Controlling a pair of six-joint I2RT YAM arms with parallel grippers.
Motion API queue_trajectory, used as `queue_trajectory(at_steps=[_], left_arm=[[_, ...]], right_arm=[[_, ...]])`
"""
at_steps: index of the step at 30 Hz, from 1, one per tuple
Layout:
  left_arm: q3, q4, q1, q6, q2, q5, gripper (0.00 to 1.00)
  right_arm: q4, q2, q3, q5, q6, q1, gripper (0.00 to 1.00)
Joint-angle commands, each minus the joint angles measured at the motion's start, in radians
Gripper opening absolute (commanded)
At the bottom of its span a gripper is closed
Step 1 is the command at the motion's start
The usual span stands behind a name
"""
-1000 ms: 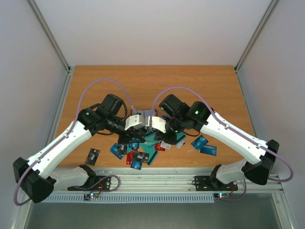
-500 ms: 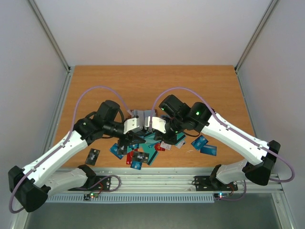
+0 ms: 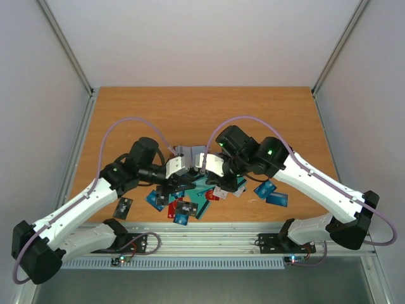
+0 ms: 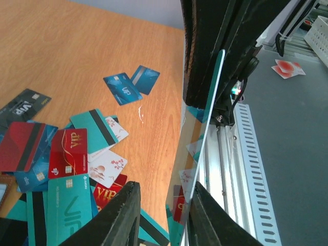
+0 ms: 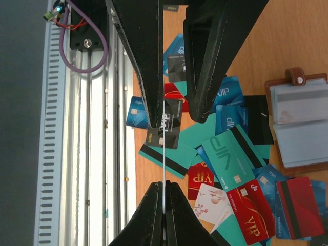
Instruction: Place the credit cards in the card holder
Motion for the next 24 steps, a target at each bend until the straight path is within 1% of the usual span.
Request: queue_trajectory(at_steps=[1, 7, 17, 21, 24], left_arm=[[-0.044, 0.192, -0.003, -0.089, -0.044, 0.03, 0.27], [-0.063, 0.273, -0.005, -0.164, -0.055, 0.052, 0.24], [-0.054, 0.262, -0.005, -0.174, -0.056, 0.086, 0.19], [-0.05, 0.272, -0.005, -0.184, -0.057, 0.088, 0.14], [-0.045, 0.273, -0.004, -0.186, -0.055, 0.098, 0.06]], right_arm=[[0.016, -0.034, -0.002, 0.001, 0.006, 0.007, 0.01], [0.014, -0.033, -0.009, -0.018, 0.013, 0.007, 0.01], [0.054, -0.014, 0.013, -0.053, 0.033, 0.007, 0.01], [0.032, 0.002, 0.041, -0.059, 0.033, 0.007, 0.01], [0.027, 0.008, 0.049, -0.061, 0.032, 0.007, 0.01]])
